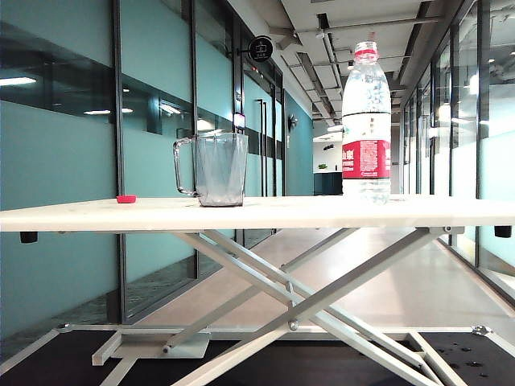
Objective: Pick up the mineral water bottle on the table and pour water into the mug until it's half full.
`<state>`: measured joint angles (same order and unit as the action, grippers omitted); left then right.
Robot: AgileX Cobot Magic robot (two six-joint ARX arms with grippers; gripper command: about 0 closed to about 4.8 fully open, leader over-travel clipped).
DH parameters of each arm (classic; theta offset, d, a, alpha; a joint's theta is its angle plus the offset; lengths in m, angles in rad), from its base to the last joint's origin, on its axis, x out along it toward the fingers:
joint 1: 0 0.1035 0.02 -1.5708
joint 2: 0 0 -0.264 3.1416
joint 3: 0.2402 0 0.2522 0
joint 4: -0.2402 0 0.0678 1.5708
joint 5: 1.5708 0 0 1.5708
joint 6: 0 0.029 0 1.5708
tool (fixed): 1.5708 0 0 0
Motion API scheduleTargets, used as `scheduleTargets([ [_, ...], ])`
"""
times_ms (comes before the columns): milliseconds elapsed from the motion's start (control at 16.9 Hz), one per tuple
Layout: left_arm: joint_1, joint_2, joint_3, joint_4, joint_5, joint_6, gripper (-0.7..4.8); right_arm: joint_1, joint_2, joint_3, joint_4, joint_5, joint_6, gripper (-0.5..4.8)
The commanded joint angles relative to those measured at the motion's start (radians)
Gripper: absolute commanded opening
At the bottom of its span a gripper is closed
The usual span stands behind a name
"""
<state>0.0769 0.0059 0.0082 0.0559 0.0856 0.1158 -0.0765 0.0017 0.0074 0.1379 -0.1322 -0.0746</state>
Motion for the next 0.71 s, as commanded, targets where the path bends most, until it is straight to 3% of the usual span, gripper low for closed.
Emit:
scheduleTargets([
  [59, 0.000, 0.001, 0.002, 0.008, -0.003, 0.000, -0.05, -0.001, -0.002, -0.002, 0.016, -0.001, 0.003, -0.04],
  [590, 0.000, 0.001, 0.002, 0.010, 0.005, -0.005, -0.05, -0.001, -0.002, -0.002, 0.016, -0.001, 0.003, -0.04],
  [708, 0.000, 0.001, 0.002, 0.010, 0.112, -0.154, -0.05, -0.001, -0.002, -0.002, 0.016, -0.001, 0.003, -0.04],
])
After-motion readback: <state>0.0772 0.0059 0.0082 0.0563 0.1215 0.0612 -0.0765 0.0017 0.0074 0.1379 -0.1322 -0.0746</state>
